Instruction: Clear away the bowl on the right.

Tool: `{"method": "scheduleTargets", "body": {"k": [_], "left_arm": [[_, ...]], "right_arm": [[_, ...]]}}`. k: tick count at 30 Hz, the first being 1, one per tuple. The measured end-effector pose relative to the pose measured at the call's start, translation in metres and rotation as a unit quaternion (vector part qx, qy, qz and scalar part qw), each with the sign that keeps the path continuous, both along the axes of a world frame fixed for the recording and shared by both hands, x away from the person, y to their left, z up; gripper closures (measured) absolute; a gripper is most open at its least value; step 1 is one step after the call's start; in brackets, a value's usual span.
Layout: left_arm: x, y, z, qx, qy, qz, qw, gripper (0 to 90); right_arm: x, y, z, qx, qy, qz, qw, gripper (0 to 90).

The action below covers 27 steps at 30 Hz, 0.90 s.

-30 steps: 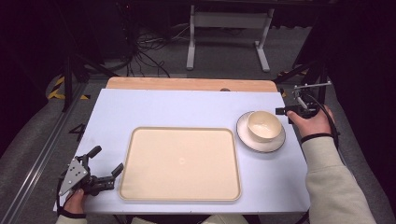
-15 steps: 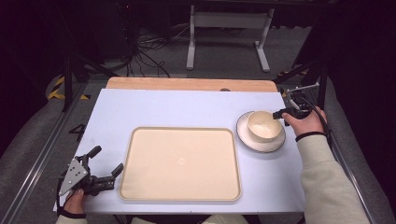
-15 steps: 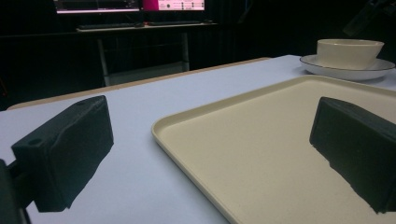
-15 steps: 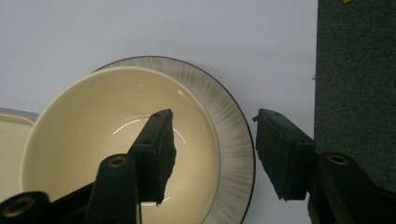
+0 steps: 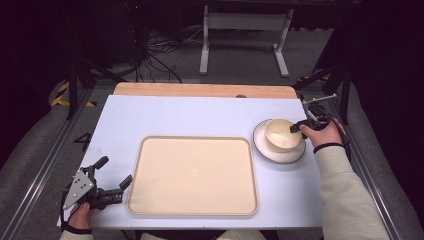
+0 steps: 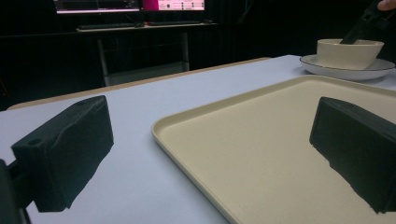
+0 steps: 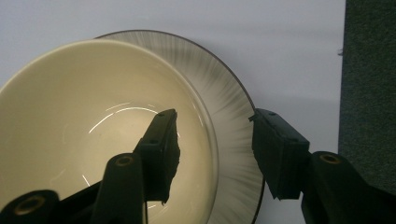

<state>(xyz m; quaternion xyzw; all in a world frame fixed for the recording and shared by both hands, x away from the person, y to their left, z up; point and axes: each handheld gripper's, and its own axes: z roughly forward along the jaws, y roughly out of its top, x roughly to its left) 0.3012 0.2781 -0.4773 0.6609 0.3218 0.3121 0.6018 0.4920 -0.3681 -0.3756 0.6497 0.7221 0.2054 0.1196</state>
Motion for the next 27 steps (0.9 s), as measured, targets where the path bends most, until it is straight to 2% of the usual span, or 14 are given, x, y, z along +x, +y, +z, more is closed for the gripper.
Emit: {"method": "scheduleTargets", "body": {"k": [3, 12, 16, 18, 24, 27], "left_arm": [[0.000, 0.000, 0.000, 0.001, 0.000, 0.000, 1.0000, 0.2], [0.000, 0.000, 0.000, 0.001, 0.001, 0.000, 1.0000, 0.2], [0.000, 0.000, 0.000, 0.001, 0.000, 0.000, 1.0000, 0.2], [0.000, 0.000, 0.000, 0.001, 0.000, 0.000, 1.0000, 0.2], [0.000, 0.000, 0.000, 0.001, -0.002, 0.000, 1.0000, 0.2], [0.000, 0.000, 0.000, 0.001, -0.001, 0.000, 1.0000, 0.2]], "right_arm": [[0.002, -0.001, -0.005, 0.005, 0.013, 0.001, 0.9999, 56.6], [0.007, 0.001, -0.019, -0.003, 0.037, 0.011, 0.9993, 64.1], [0.009, 0.001, -0.021, 0.006, 0.051, 0.015, 0.9986, 68.9], [0.009, 0.000, -0.021, 0.015, 0.060, 0.007, 0.9981, 71.5], [0.009, 0.000, -0.021, 0.037, 0.069, 0.002, 0.9970, 80.7], [0.009, -0.001, -0.021, 0.041, 0.070, -0.002, 0.9967, 81.1]]}}
